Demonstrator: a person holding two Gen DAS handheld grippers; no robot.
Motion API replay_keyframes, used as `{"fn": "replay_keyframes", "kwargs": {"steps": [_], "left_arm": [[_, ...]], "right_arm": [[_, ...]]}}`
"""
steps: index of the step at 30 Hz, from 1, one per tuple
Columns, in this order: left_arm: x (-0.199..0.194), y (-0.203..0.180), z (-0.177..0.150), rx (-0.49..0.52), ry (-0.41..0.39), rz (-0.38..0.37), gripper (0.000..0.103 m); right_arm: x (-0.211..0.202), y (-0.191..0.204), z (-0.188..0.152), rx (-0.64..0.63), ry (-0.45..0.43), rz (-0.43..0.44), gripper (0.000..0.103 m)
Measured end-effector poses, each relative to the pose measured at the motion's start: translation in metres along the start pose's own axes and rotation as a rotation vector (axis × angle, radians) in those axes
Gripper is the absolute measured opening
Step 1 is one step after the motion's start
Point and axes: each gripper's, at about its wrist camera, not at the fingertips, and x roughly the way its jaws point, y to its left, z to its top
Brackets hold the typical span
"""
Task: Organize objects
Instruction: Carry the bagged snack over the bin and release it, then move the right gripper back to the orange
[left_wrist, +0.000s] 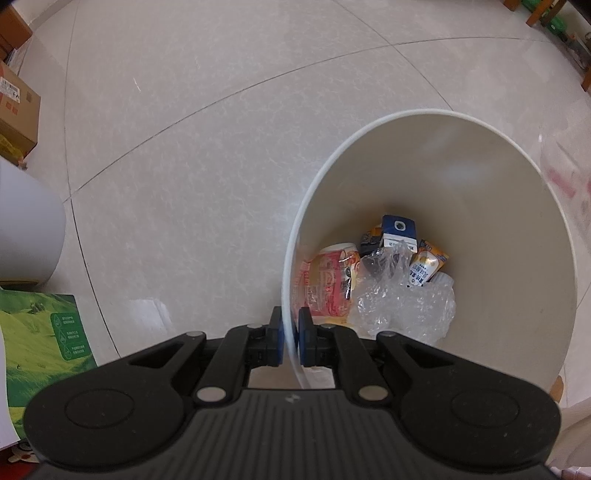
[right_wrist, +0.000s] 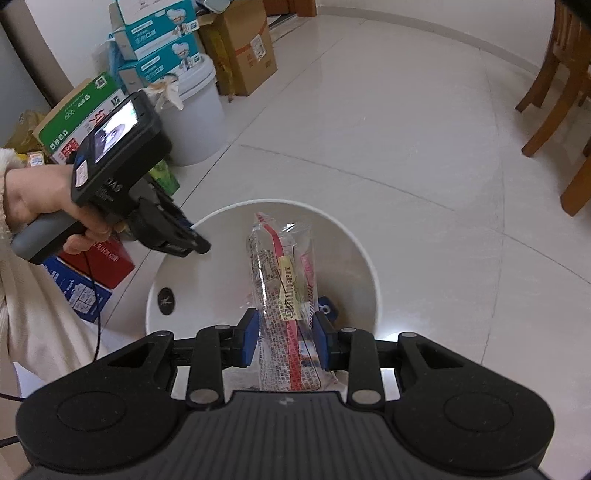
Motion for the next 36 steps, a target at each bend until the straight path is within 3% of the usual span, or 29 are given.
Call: {"fn": "replay_keyframes", "kwargs": {"steps": [8,13,14,16,18,24,36], "left_arm": [[0.0,0.0,-0.001,0.002,-0.003,-0.002,0.005],[0.0,0.0,-0.001,0.002,-0.002,0.001,0.005],[0.0,0.0,0.0,0.0,-0.002,0.0,0.005],[0.0,0.001,0.0,-0.002,-0.001,-0.002,0.005],[0.0,0.001,0.0,-0.002,0.0,-0.001,0.005],[-0.001,0.001,0.0,0.0,-0.001,0.0,0.005],[0.0,0.0,0.0,0.002,0.0,0.002,0.005]], "right_arm": [[0.008,0.024,0.004,-0.036,0.009,0.01,0.036],[0.02,0.028,0.01,-0.061,-0.008,-0.105,0.037],[0.023,0.026,0.01,-0.047,-0.004,-0.115,0.04],[0.026,0.022,0.011,-0.022,-0.008,-0.107,0.057],[0.025,0.018,0.01,-0.013,-0.026,-0.136,0.089],[0.015,0.004,0.006,-0.001,-0.046,-0.161,0.093],[0.002,-0.042,-0.022,0.142,-0.097,-0.249,0.102]]}}
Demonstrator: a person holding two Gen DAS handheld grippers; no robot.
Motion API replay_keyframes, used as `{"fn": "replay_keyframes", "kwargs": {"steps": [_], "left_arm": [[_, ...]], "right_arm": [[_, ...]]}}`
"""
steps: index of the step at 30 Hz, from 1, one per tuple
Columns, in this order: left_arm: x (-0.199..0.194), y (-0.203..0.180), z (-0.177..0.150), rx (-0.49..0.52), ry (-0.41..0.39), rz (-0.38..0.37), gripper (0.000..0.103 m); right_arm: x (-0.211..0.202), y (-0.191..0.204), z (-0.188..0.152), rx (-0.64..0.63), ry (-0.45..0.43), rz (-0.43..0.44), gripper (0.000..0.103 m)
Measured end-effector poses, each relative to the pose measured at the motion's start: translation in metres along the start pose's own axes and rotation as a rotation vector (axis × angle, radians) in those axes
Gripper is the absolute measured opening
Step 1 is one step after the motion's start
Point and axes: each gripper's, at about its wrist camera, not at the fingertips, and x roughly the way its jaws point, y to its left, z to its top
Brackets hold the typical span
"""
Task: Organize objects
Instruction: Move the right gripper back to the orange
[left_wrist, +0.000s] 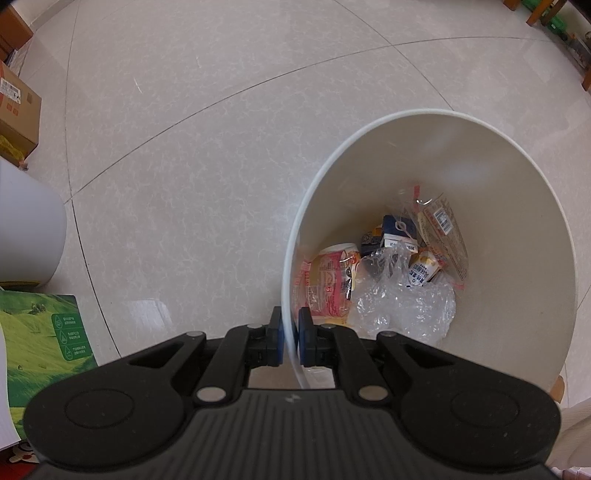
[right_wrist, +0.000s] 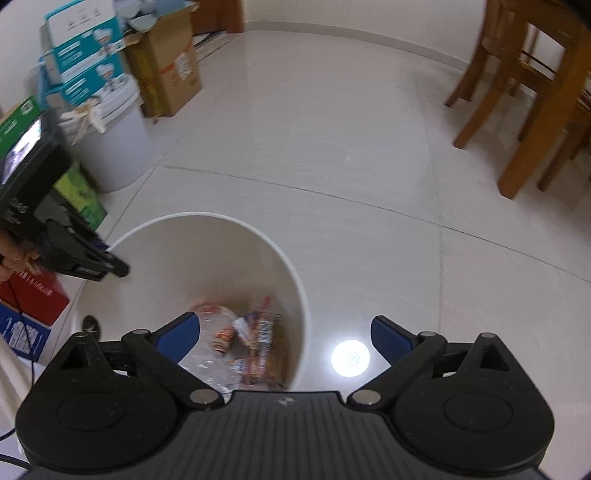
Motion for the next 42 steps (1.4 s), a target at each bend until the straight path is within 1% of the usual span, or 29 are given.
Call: {"fn": "replay_keyframes", "kwargs": {"steps": [4,10,13,16,18,22,27,31,35,39,40,42], "left_arm": [[0.0,0.0,0.0,-0.001,0.0,0.0,0.005],[0.0,0.0,0.001,-0.003,0.001,-0.001,0.005],[0.0,0.0,0.001,-0.003,0.001,-0.001,0.005],[0.0,0.0,0.001,-0.002,0.001,-0.002,0.005],[0.0,0.001,0.0,-0.004,0.0,-0.005,0.005],[0.0,0.0,-0.001,0.001,0.002,-0.005,0.005],[0.0,-0.001,0.0,-0.005,0.009,-0.007,0.005],[0.001,0.0,0.001,-0.009,0.008,-0.006,0.005],[0.002,0.0,0.002,-0.009,0.008,-0.008,0.005],[0.002,0.002,0.001,-0.012,0.007,-0.014,0.005],[0.002,0.003,0.001,-0.011,0.007,-0.014,0.005],[0.002,0.003,0.001,-0.013,0.007,-0.015,0.005]], "right_arm": [[0.003,-0.037,-0.013,0.095,0.014,-0.064,0.103],[0.025,-0.118,-0.043,0.336,0.062,-0.176,0.103],[0.05,-0.152,-0.066,0.457,0.091,-0.219,0.103],[0.082,-0.177,-0.091,0.537,0.137,-0.277,0.103],[0.104,-0.19,-0.107,0.583,0.17,-0.291,0.103],[0.142,-0.21,-0.137,0.695,0.196,-0.289,0.103],[0.185,-0.228,-0.167,0.771,0.23,-0.302,0.103],[0.213,-0.236,-0.177,0.802,0.237,-0.324,0.102],[0.232,-0.248,-0.184,0.849,0.238,-0.33,0.1],[0.252,-0.252,-0.187,0.861,0.263,-0.337,0.094],[0.256,-0.252,-0.187,0.862,0.27,-0.344,0.094],[0.262,-0.254,-0.189,0.852,0.276,-0.362,0.09]]}}
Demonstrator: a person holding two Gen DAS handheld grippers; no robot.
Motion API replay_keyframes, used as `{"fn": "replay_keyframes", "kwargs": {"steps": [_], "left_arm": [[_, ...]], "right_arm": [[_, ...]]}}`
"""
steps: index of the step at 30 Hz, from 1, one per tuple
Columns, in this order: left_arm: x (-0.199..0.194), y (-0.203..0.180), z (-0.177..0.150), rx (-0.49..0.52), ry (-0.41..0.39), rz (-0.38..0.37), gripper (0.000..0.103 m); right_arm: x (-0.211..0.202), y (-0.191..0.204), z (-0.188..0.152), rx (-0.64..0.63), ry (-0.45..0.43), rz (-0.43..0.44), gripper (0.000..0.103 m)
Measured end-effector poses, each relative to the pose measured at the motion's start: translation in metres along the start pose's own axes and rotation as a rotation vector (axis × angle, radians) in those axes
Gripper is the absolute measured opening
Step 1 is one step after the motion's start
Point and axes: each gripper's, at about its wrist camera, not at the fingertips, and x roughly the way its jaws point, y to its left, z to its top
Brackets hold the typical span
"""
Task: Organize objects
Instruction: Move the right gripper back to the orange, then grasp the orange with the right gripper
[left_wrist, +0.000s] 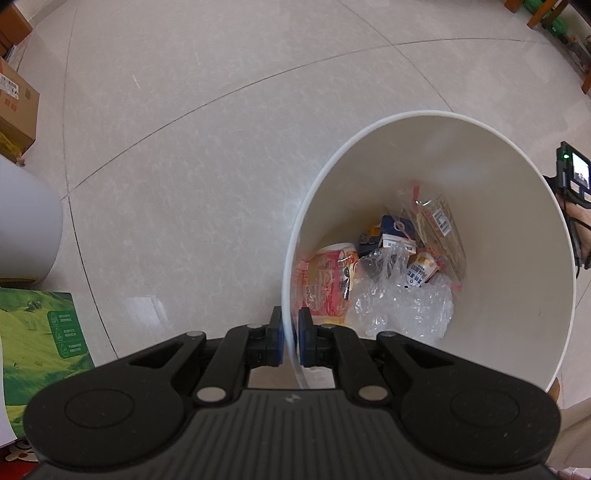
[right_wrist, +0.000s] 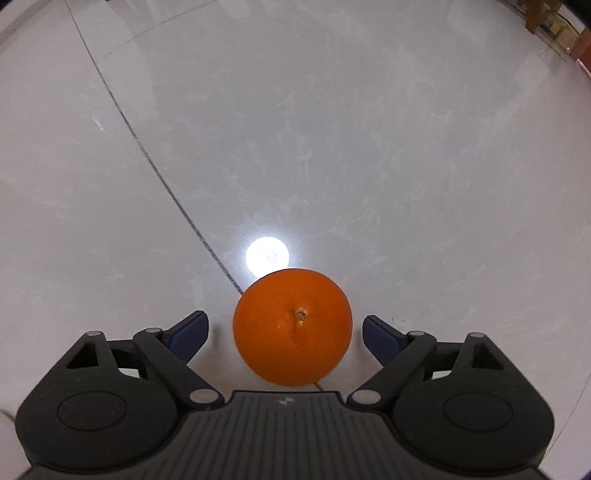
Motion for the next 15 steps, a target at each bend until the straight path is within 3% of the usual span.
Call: {"fn": "replay_keyframes", "kwargs": {"steps": [15], "left_arm": [[0.001,-0.001,0.001,0.007,0.005,0.001,0.005]], "right_arm": [[0.007,-0.003,-0.007,-0.018,0.035,-0.039,0.074]]}}
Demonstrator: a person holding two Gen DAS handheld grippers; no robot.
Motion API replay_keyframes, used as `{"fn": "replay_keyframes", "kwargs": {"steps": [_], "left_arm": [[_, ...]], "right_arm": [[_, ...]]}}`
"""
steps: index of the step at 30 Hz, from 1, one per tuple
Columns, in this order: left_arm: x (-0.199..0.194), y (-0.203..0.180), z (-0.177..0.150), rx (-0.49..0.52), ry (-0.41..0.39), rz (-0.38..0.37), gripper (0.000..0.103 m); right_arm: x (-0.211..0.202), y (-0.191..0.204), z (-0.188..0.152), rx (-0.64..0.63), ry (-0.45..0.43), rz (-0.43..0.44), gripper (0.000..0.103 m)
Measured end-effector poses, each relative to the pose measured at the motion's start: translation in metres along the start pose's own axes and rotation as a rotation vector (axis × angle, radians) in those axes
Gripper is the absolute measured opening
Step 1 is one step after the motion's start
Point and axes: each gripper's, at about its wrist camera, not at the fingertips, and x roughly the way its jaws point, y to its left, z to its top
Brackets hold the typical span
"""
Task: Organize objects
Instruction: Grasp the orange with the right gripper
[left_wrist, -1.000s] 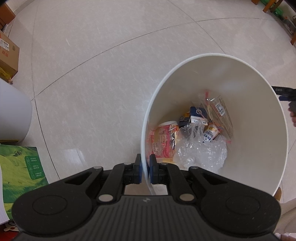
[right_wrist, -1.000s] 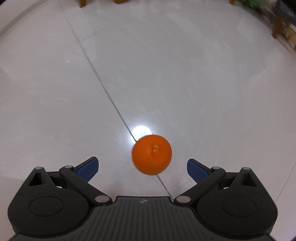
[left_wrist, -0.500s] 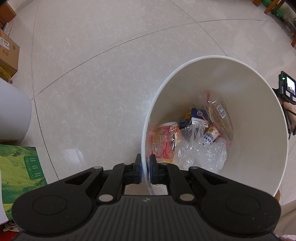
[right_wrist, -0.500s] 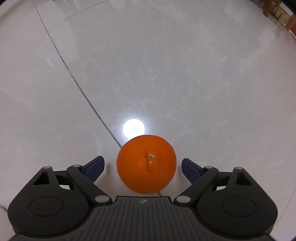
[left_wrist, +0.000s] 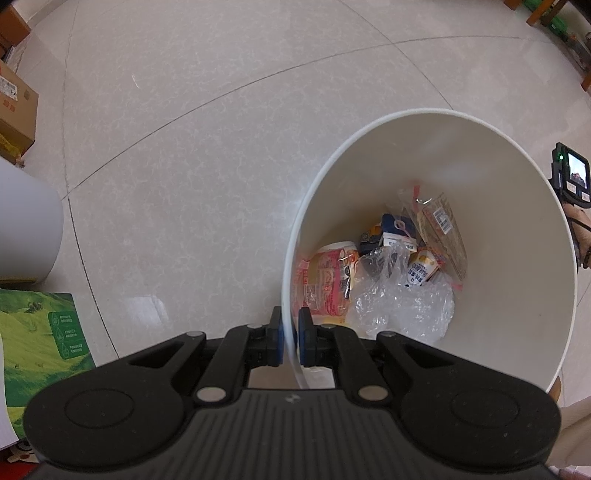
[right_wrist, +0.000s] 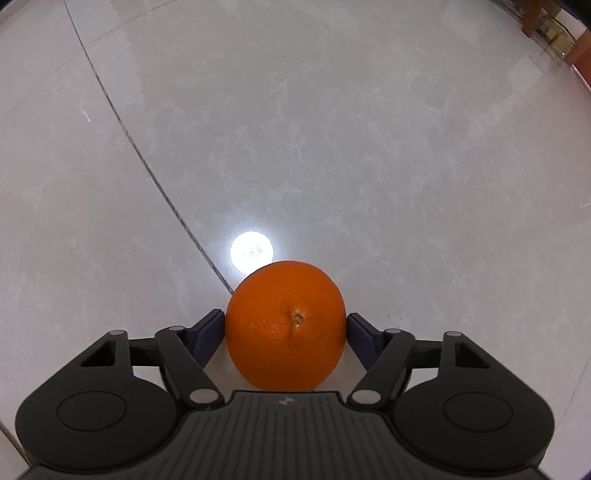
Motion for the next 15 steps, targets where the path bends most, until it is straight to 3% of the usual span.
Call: {"fn": "replay_keyframes", "kwargs": {"steps": [6,15], "left_arm": [[-0.001,0.001,-0.001,0.004,-0.002,-0.002,0.005],[0.002,-0.002,-0.002,0.004,0.0,0.001,0.005]], "right_arm": [[-0.011,0.0,-0.025,-0.033,0.046,0.018,0.071],[-0.047,0.028,-0.069,-0.281,0.1,-0.017,0.07]]}}
